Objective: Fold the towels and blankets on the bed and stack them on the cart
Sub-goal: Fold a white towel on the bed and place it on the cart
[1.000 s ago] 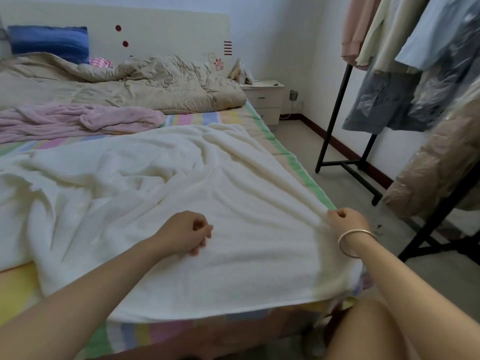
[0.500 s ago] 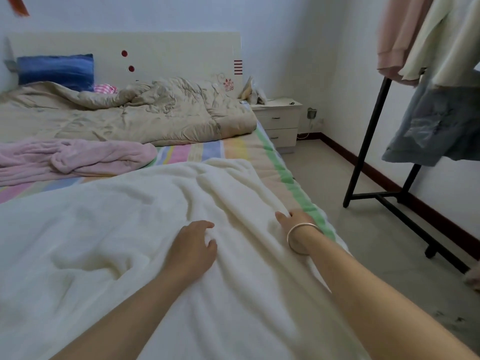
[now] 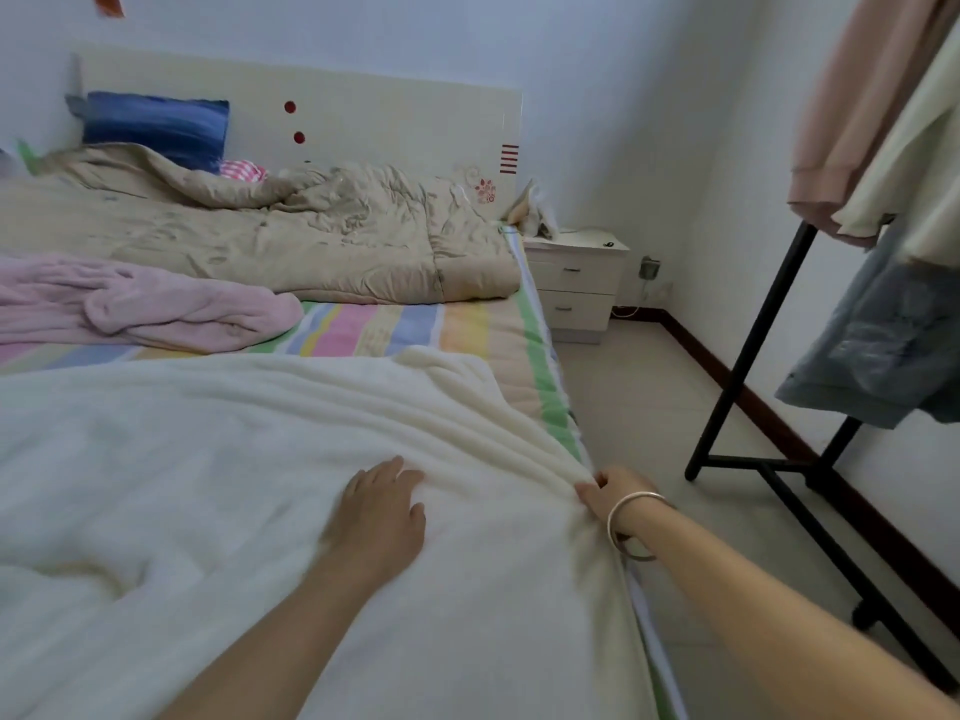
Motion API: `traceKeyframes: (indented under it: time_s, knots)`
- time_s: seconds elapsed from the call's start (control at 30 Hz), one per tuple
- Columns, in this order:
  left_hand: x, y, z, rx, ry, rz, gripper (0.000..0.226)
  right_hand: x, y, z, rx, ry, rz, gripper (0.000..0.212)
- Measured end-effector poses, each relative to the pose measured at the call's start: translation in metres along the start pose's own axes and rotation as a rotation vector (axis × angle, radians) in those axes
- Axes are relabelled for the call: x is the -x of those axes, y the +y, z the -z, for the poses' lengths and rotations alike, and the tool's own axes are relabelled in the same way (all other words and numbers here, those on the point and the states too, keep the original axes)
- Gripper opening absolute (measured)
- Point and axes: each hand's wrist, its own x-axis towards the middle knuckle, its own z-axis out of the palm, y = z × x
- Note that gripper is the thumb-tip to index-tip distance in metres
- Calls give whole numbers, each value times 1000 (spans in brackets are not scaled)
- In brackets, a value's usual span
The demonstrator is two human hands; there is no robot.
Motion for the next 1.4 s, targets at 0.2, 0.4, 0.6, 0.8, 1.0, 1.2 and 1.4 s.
traceKeyframes:
  time_s: [0.2, 0.4, 0.6, 0.8, 1.0, 1.2, 1.4]
  knots:
    - [23, 26, 23, -31, 94, 113, 42, 2, -4, 9, 7, -57, 80, 46]
    - [49, 11, 32, 38, -26, 155, 45, 1, -15, 5, -78, -22, 48, 54]
    - [27, -20, 21, 88, -56, 205, 40, -26, -42, -8, -285, -78, 56, 51]
    - [-82, -28, 31, 120, 93, 219, 35, -102, -84, -6, -513, -132, -30, 57]
    - [-188, -70, 29, 39, 82, 283, 34, -188, -144, -9, -751, -189, -57, 45]
    - [-253, -108, -2, -5, 75, 385, 35, -237, -183, -36, -626, -34, 289, 10]
    - [-280, -118, -10, -258, -56, 323, 30, -253, -176, -44, -275, 176, 445, 34]
